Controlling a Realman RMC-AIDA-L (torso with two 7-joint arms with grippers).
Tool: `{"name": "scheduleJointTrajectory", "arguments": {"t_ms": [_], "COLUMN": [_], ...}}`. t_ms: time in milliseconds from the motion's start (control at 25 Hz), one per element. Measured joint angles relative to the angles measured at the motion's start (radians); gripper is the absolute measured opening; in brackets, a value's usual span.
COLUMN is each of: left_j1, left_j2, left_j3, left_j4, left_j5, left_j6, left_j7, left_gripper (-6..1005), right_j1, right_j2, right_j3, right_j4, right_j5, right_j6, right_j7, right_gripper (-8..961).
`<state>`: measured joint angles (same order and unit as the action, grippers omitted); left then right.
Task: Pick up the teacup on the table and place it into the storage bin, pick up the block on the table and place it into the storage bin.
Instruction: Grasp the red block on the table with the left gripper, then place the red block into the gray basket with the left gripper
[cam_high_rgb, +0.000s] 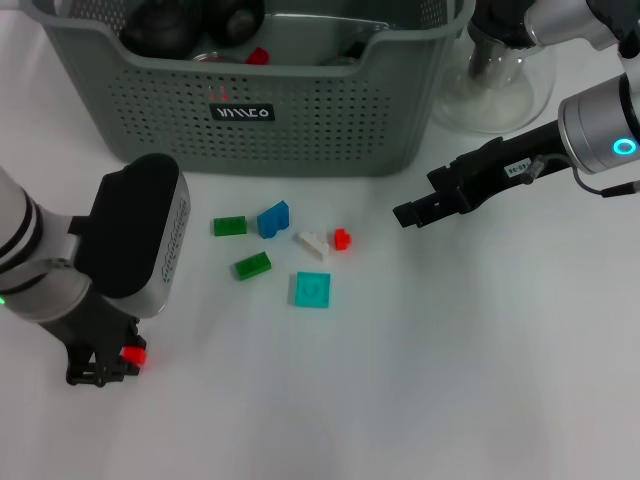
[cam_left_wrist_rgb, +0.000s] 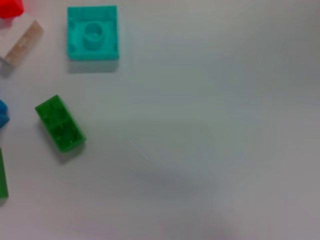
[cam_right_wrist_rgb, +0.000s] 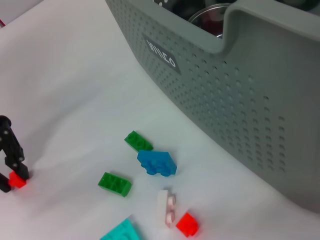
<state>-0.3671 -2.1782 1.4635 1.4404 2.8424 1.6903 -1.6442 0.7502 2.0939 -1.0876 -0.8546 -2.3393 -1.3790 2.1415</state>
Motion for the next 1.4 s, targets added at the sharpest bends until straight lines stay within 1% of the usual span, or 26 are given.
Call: {"name": "scheduleJointTrajectory", "arguments": {"t_ms": [360, 440, 480, 560, 600, 640, 760, 840, 880, 960, 1040, 1120, 1200, 1280, 1320, 1400], "left_j1": [0.003, 0.006, 0.006, -0.001, -0.015, -0.021, -0.056, -0.079, -0.101, -0.147, -0.206, -0.257, -0.326, -0.379, -0.406, -0.449], "left_j2": [0.0, 0.0, 0.0, 0.001, 0.003, 0.004, 0.008, 0.01, 0.013, 0.017, 0.028, 0.045, 0.077, 0.104, 0.116, 0.131], "left_j3": [-0.026, -0.045, -0.068, -0.144, -0.23, -0.262, -0.432, -0.509, -0.558, -0.615, -0.649, -0.646, -0.63, -0.623, -0.623, -0.619], "left_j4": [0.016, 0.034, 0.05, 0.08, 0.098, 0.102, 0.129, 0.15, 0.165, 0.181, 0.183, 0.164, 0.105, 0.025, -0.022, -0.104], "left_j5": [-0.02, -0.04, -0.069, -0.153, -0.246, -0.276, -0.462, -0.56, -0.624, -0.692, -0.705, -0.657, -0.559, -0.483, -0.445, -0.372], "left_j6": [-0.004, 0.002, 0.012, 0.042, 0.068, 0.074, 0.105, 0.111, 0.114, 0.11, 0.075, 0.013, -0.073, -0.132, -0.16, -0.204], "left_j7": [-0.029, -0.04, -0.051, -0.072, -0.095, -0.104, -0.166, -0.214, -0.251, -0.31, -0.385, -0.461, -0.554, -0.611, -0.633, -0.664], "left_gripper": [172, 161, 153, 153, 153, 153, 152, 152, 152, 152, 152, 152, 152, 153, 153, 153], "right_j1": [0.0, 0.0, 0.0, 0.0, 0.0, -0.001, -0.002, -0.002, -0.002, -0.001, 0.001, 0.002, 0.004, 0.005, 0.005, 0.006], "right_j2": [-0.001, -0.002, -0.003, -0.005, -0.006, -0.006, -0.007, -0.009, -0.01, -0.011, -0.014, -0.018, -0.022, -0.025, -0.027, -0.032], "right_j3": [0.0, 0.0, 0.0, 0.0, 0.0, 0.0, 0.0, 0.0, 0.0, 0.0, -0.002, -0.004, -0.004, -0.002, -0.002, -0.004], "right_j4": [-0.001, -0.001, -0.001, -0.001, -0.001, 0.0, 0.005, 0.005, 0.005, 0.002, -0.001, -0.001, 0.004, 0.007, 0.007, 0.007], "right_j5": [0.0, 0.0, 0.0, 0.0, 0.0, 0.0, -0.001, -0.002, -0.003, -0.005, -0.006, -0.007, -0.007, -0.008, -0.008, -0.008], "right_j6": [0.0, 0.0, 0.0, -0.001, -0.001, -0.002, 0.001, 0.001, 0.0, -0.002, -0.008, -0.01, -0.01, -0.011, -0.011, -0.014], "right_j7": [0.0, 0.0, 0.0, -0.002, -0.003, -0.005, -0.012, -0.014, -0.014, -0.015, -0.015, -0.016, -0.021, -0.026, -0.026, -0.027], "right_gripper": [884, 884, 884, 883, 882, 882, 881, 881, 881, 882, 882, 882, 882, 882, 882, 882]}}
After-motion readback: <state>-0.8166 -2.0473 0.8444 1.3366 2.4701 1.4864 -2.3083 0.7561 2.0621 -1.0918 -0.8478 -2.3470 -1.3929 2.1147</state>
